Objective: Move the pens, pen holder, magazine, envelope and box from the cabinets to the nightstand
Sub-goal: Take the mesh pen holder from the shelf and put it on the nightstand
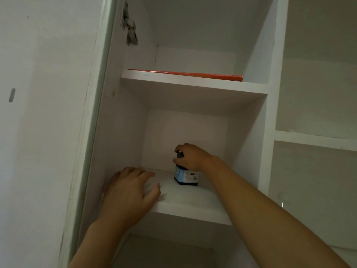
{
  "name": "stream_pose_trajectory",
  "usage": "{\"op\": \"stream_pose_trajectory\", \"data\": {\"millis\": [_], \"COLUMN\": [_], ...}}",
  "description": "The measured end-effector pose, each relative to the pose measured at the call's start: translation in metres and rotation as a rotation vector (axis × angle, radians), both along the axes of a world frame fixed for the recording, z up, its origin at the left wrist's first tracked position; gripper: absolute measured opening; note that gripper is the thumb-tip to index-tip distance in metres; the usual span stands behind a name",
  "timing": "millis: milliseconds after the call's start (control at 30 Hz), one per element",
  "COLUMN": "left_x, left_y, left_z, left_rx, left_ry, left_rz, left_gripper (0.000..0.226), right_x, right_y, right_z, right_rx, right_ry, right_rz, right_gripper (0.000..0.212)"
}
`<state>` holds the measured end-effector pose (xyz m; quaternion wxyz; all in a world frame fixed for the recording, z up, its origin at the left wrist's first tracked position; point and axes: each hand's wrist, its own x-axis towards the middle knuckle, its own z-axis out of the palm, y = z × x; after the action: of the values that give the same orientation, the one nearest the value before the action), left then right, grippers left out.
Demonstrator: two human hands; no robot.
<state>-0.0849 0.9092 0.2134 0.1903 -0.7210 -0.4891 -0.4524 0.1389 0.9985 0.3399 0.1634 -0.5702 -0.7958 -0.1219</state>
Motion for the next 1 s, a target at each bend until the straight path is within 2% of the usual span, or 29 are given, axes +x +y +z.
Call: {"op": "stream_pose_trajectory", "data": {"millis": [333, 700, 1000], "left_x": [0.001, 0.001, -0.003], "left_y": [-0.001, -0.007, -0.029], "left_z": [0.000, 0.004, 0.009], "left_rx": [-0.015, -0.086, -0.280], "left_ry": [-0.014, 0.006, 0.052], "left_rz": [-0.021, 0.004, 0.046], "left_gripper": [0.052, 0.060, 0.070], "right_x": [-0.002, 0.009, 0.013], "right_y": [-0.030, -0.068, -0.104], "right_z": [0.004, -0.001, -0.001], "right_rx": [0.066, 0.007, 0.000], "right_ry": [0.091, 0.142, 0.161], "right_rz": [0.104, 0.112, 0.220], "right_gripper": [0.035, 0.041, 0.034]}}
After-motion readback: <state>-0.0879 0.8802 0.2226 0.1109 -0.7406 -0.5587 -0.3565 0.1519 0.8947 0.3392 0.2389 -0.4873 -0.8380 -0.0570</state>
